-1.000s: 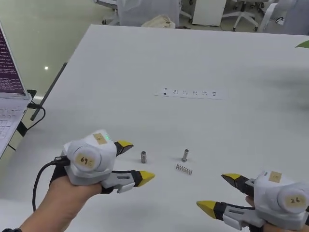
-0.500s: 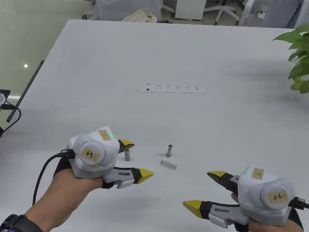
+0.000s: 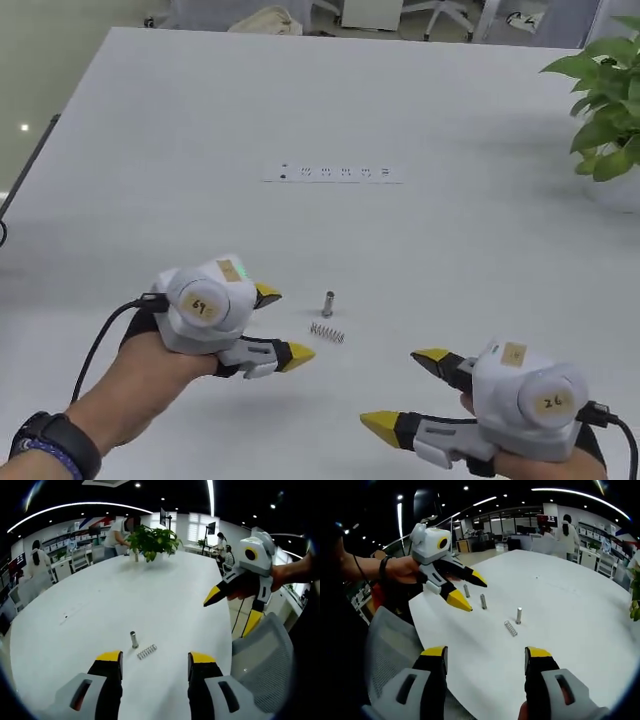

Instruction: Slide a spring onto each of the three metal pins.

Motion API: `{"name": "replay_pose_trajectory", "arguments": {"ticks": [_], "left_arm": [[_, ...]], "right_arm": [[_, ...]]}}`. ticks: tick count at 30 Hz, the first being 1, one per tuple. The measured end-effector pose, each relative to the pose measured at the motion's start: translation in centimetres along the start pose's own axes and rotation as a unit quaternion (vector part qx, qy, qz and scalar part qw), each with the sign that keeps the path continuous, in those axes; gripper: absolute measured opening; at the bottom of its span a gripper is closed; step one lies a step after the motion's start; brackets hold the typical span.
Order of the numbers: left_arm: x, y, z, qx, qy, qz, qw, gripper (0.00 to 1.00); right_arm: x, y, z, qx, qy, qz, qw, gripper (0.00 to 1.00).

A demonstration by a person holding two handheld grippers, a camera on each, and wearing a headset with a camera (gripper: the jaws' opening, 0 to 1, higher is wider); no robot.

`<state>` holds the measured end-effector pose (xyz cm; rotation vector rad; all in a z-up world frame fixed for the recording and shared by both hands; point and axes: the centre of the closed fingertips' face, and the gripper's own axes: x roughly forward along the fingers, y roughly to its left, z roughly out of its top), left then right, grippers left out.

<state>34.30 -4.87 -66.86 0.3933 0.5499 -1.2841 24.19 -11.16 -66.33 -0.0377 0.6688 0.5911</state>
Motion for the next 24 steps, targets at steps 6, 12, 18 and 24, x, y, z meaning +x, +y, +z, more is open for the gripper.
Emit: {"name": "replay_pose_trajectory", "arguments": {"ticks": [6, 12, 18, 24], "left_arm": [[1.0, 0.3, -0.5, 0.005, 0.007, -0.007, 0.9999, 0.46], [2.6, 0.2, -1.1, 0.009, 0.02, -0.02, 0.9996, 0.45], [4.5, 0.3, -1.7, 0.01, 0.032, -0.031, 0.999, 0.43], [6.3, 0.3, -2.5, 0.007, 0.043, -0.04, 0.9982, 0.41]], "right_arm": [[-0.3, -0.3, -0.1, 0.002, 0.002, -0.002, 1.0, 0.61], [-0.4, -0.3, -0.2, 0.005, 0.001, -0.005, 1.0, 0.62], [-0.5, -0.5, -0.2, 0.007, 0.0, -0.006, 1.0, 0.62], [-0.6, -0.6, -0.2, 0.01, 0.001, -0.007, 0.9999, 0.62]]}}
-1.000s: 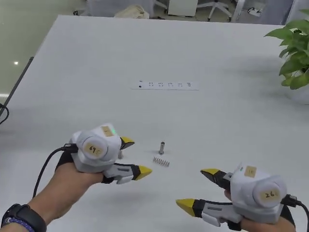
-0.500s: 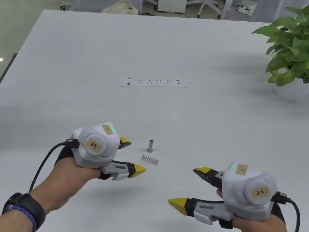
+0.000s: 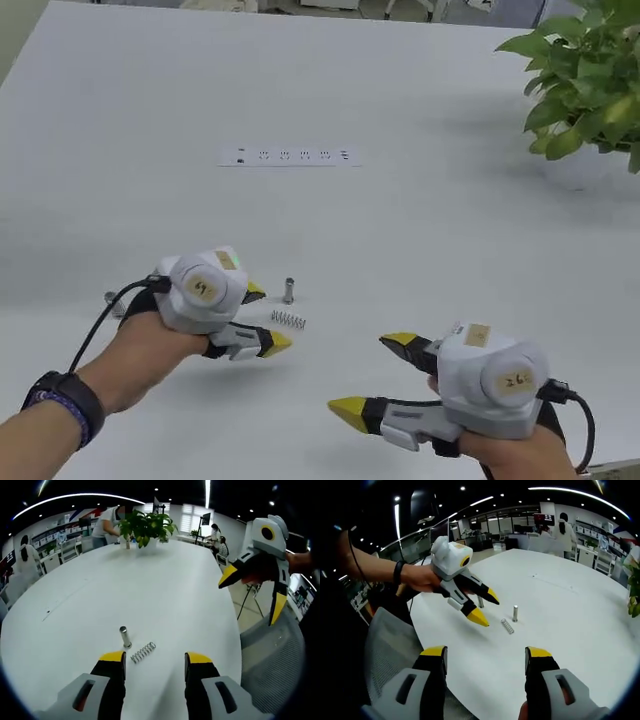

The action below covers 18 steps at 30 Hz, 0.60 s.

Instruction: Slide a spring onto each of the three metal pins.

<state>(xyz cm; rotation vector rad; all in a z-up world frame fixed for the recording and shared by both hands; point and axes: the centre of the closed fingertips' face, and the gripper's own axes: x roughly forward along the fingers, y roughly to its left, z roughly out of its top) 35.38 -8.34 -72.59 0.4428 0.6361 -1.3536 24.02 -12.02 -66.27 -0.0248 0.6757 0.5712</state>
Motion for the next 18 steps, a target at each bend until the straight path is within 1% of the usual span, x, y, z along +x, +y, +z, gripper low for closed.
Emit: {"name": "replay_pose_trajectory", "arguments": {"ticks": [4, 10, 11, 13, 18], "left_arm": [[1.1, 0.2, -0.2, -0.005, 0.005, -0.004, 1.0, 0.4], [2.6, 0.4, -0.9, -0.014, 0.015, -0.014, 0.9997, 0.4], [2.9, 0.5, -1.1, -0.023, 0.017, -0.016, 0.9995, 0.4], [3.3, 0.6, -1.2, -0.031, 0.018, -0.017, 0.9992, 0.4], [4.2, 0.5, -1.9, -0.031, 0.03, -0.022, 0.9988, 0.38]], "right_arm": [[-0.1, -0.1, -0.1, 0.001, 0.002, -0.001, 1.0, 0.62], [-0.1, -0.1, -0.3, 0.002, 0.006, 0.0, 1.0, 0.62], [-0.1, -0.1, -0.4, 0.002, 0.007, 0.0, 1.0, 0.62], [0.0, 0.0, -0.5, 0.004, 0.008, 0.001, 1.0, 0.61], [0.1, 0.1, -0.5, 0.008, 0.006, 0.003, 0.9999, 0.61]]}}
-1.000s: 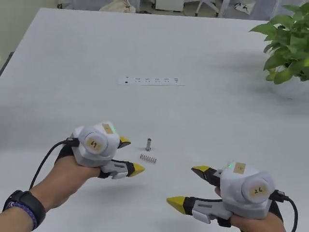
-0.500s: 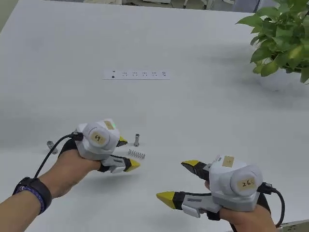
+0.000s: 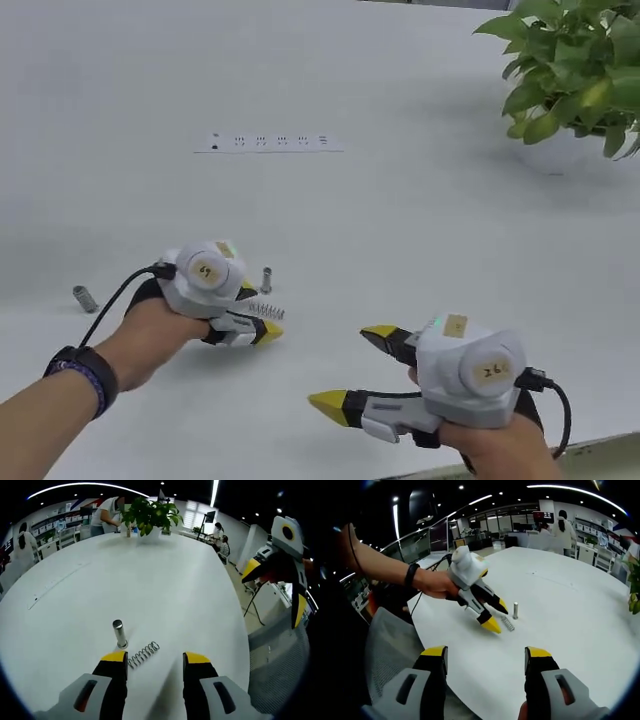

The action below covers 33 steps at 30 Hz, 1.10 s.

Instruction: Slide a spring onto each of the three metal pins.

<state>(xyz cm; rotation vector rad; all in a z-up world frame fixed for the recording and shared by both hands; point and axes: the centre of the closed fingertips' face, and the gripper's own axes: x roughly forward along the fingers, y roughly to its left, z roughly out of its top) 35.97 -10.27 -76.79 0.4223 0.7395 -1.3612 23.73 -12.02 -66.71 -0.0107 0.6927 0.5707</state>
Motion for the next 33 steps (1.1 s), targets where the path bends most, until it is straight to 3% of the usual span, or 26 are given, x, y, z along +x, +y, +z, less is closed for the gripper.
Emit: {"name": "replay_pose_trajectory", "arguments": {"ticks": [11, 17, 19, 23, 33], "left_arm": [[0.3, -0.4, -1.0, -0.002, 0.015, -0.01, 0.9998, 0.32], [0.7, -0.3, -2.1, 0.025, 0.039, -0.006, 0.9989, 0.25], [0.6, -0.1, -2.6, 0.039, 0.051, 0.002, 0.9979, 0.19], [0.6, 0.3, -2.8, 0.048, 0.05, 0.01, 0.9975, 0.04], [0.1, -0.3, -3.3, 0.03, 0.061, 0.024, 0.9974, 0.03]], "right_arm": [[0.1, -0.1, -0.1, 0.004, 0.002, -0.001, 1.0, 0.6], [0.0, -0.2, 0.0, 0.003, 0.003, -0.001, 1.0, 0.6], [0.0, -0.2, 0.0, 0.004, 0.001, -0.001, 1.0, 0.6], [0.1, -0.2, 0.0, 0.004, 0.001, 0.0, 1.0, 0.6], [0.4, 0.1, 0.5, -0.002, -0.006, 0.005, 1.0, 0.59]]}}
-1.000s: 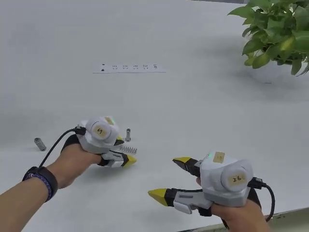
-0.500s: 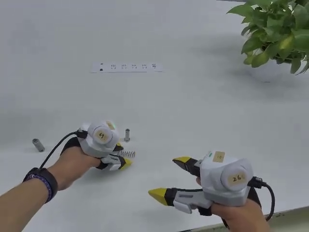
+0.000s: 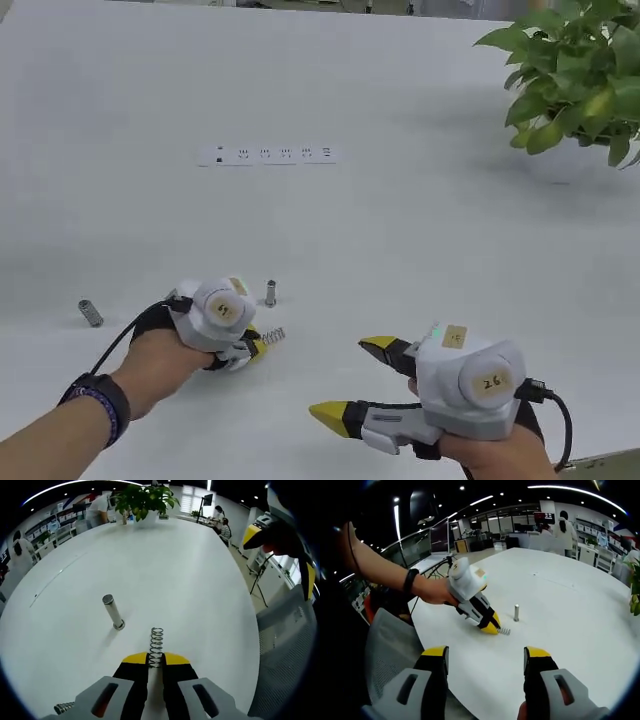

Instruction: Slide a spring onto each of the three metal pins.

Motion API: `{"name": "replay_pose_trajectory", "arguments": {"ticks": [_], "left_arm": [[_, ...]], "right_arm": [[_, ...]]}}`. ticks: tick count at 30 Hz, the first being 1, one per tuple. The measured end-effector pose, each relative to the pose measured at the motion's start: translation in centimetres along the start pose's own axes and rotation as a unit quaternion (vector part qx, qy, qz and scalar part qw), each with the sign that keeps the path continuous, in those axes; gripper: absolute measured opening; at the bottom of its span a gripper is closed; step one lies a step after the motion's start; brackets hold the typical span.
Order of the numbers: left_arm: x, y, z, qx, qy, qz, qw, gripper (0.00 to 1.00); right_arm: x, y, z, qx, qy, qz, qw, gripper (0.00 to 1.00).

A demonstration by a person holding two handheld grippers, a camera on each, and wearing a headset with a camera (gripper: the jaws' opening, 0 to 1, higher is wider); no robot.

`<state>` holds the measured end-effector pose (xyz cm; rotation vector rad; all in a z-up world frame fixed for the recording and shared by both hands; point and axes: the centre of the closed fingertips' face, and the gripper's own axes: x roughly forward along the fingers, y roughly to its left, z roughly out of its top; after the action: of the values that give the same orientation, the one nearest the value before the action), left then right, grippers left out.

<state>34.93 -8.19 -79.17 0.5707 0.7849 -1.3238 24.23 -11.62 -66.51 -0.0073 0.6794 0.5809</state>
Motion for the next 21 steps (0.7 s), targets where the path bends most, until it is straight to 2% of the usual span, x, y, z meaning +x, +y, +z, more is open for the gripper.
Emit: {"name": "replay_pose_trajectory", "arguments": {"ticks": [12, 17, 21], "left_arm": [[-2.8, -1.7, -1.3, -0.026, -0.019, 0.012, 0.9994, 0.03], [-4.4, -1.9, -2.0, -0.039, -0.029, 0.021, 0.9986, 0.03], [-5.8, -2.1, -2.7, -0.039, -0.031, 0.025, 0.9985, 0.02]], "right_arm": [[0.1, 0.7, -0.3, -0.004, 0.001, 0.012, 0.9999, 0.59], [0.4, 1.1, -0.1, -0.015, 0.003, 0.021, 0.9997, 0.6], [0.7, 1.5, 0.4, -0.021, 0.002, 0.027, 0.9994, 0.6]]}}
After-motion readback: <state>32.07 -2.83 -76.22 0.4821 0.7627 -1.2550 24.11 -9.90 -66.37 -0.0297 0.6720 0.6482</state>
